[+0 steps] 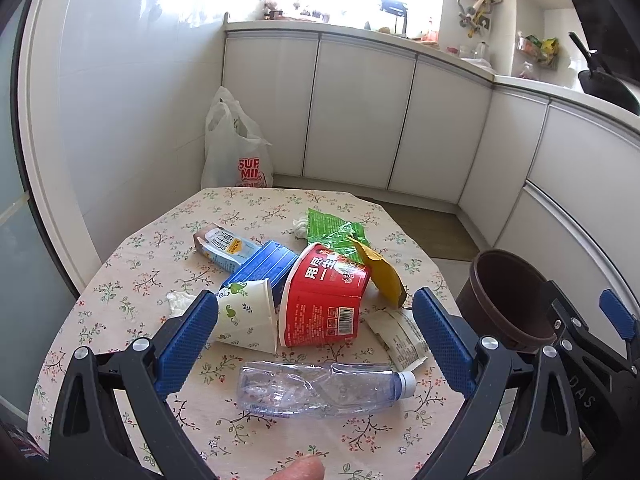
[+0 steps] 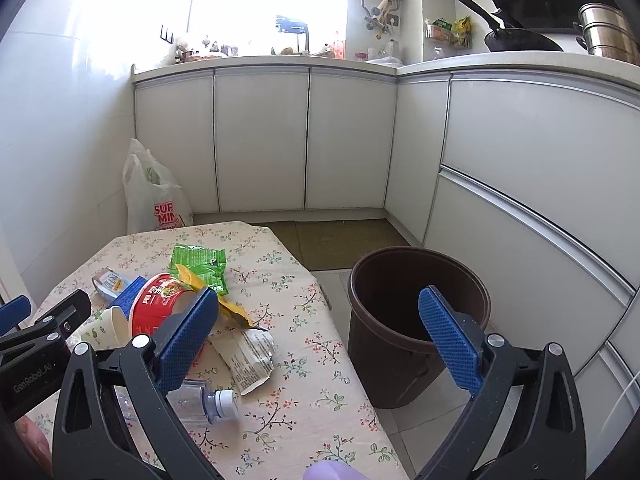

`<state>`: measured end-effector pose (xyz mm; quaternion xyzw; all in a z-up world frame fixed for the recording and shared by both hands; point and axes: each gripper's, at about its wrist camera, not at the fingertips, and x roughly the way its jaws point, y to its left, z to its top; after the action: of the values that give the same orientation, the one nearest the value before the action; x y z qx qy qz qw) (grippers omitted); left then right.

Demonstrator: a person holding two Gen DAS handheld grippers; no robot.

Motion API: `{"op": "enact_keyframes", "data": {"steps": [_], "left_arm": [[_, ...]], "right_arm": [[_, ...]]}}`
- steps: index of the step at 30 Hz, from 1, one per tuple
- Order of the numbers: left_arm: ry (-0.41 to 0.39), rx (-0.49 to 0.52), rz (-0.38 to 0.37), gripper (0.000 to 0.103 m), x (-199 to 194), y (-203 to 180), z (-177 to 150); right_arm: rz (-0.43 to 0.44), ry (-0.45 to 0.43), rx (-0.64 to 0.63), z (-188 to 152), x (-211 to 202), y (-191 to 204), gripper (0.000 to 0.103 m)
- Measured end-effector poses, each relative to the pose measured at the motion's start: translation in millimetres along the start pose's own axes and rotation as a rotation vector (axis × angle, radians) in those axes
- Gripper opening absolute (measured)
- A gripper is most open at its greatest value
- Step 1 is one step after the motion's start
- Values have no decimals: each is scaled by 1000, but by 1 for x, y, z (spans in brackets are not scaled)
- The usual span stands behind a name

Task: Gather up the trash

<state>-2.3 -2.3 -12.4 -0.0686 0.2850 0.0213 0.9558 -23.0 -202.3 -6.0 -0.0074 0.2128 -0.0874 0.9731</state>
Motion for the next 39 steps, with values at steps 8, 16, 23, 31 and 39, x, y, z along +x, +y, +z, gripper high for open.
{"op": "enact_keyframes", "data": {"steps": [8, 16, 23, 31, 39], "left_arm": [[4, -4, 1, 95, 0, -1, -2], [6, -9, 3, 95, 0, -1, -4], [10, -7, 5, 95, 0, -1, -3], [15, -6, 5, 95, 0, -1, -4], [25, -10, 6, 95, 3, 1, -4]], "right_arm": [[2, 14, 1, -1, 3, 0, 96], [3, 23, -2, -4, 5, 1, 96], [6, 28, -10, -5, 6, 3, 96], [8, 33, -10, -5, 5, 3, 96], [7, 36, -10, -5, 5, 2, 96]]}}
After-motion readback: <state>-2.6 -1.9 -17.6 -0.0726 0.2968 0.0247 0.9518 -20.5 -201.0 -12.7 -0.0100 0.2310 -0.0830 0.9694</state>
